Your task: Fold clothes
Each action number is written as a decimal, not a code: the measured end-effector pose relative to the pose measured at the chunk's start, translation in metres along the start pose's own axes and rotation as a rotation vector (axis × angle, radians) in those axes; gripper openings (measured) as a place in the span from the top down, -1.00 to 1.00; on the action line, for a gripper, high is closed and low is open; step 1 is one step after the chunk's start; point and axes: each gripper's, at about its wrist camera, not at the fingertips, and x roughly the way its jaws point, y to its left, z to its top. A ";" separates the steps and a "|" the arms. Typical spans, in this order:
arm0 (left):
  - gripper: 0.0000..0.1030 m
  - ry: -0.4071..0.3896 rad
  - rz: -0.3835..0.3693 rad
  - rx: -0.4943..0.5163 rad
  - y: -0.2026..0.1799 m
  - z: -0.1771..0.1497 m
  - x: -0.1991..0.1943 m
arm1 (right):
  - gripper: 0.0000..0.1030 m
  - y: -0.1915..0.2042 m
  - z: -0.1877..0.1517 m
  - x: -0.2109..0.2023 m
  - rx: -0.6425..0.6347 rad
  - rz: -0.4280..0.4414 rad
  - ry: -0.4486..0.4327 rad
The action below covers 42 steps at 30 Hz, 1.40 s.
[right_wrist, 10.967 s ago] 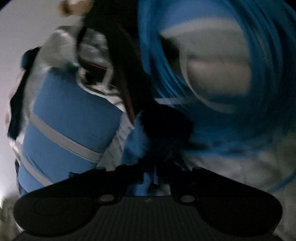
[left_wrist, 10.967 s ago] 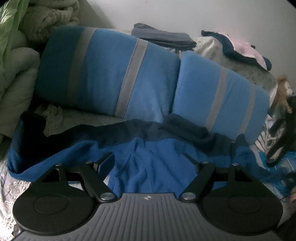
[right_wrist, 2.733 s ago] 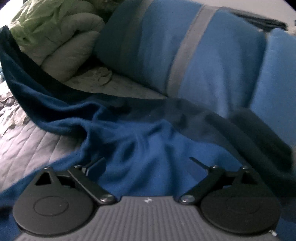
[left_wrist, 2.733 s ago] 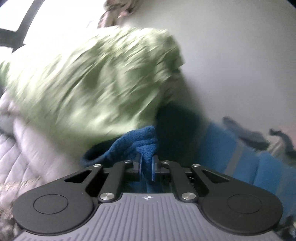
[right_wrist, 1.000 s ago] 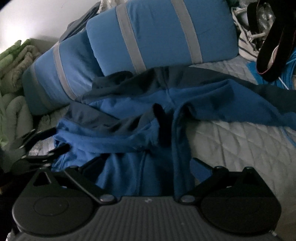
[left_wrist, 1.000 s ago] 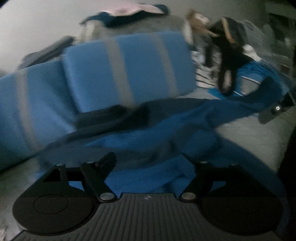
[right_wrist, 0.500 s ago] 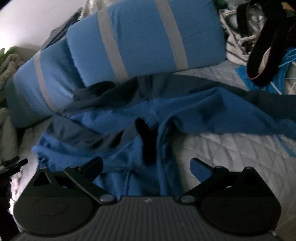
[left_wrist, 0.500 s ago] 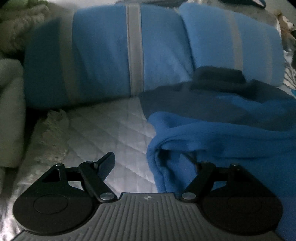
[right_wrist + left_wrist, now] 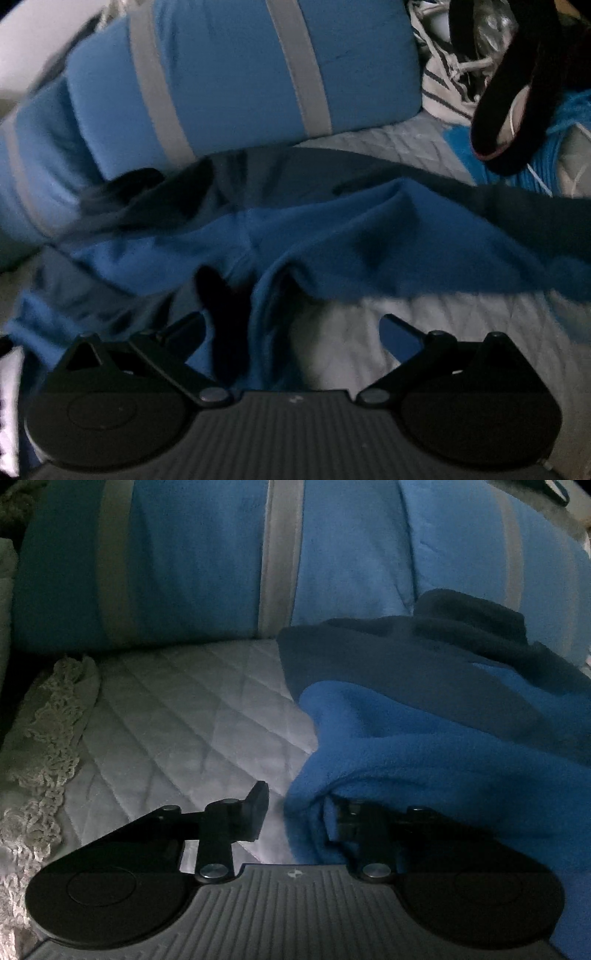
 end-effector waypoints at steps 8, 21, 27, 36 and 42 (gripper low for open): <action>0.70 0.007 -0.005 -0.007 0.003 0.003 0.003 | -0.36 -0.017 0.018 0.066 0.247 0.190 0.164; 0.75 -0.036 0.020 -0.007 0.012 0.011 -0.004 | 0.87 -0.018 0.027 0.069 0.223 0.081 0.023; 0.68 -0.014 0.020 0.030 0.009 0.005 -0.001 | 0.19 -0.012 0.028 0.065 0.116 0.055 0.024; 0.44 -0.025 0.061 0.089 0.003 0.002 -0.003 | -0.59 0.009 0.016 0.028 0.094 0.156 0.084; 0.42 -0.028 0.080 0.120 0.000 0.001 -0.002 | -0.56 0.012 -0.008 0.030 0.239 0.338 0.263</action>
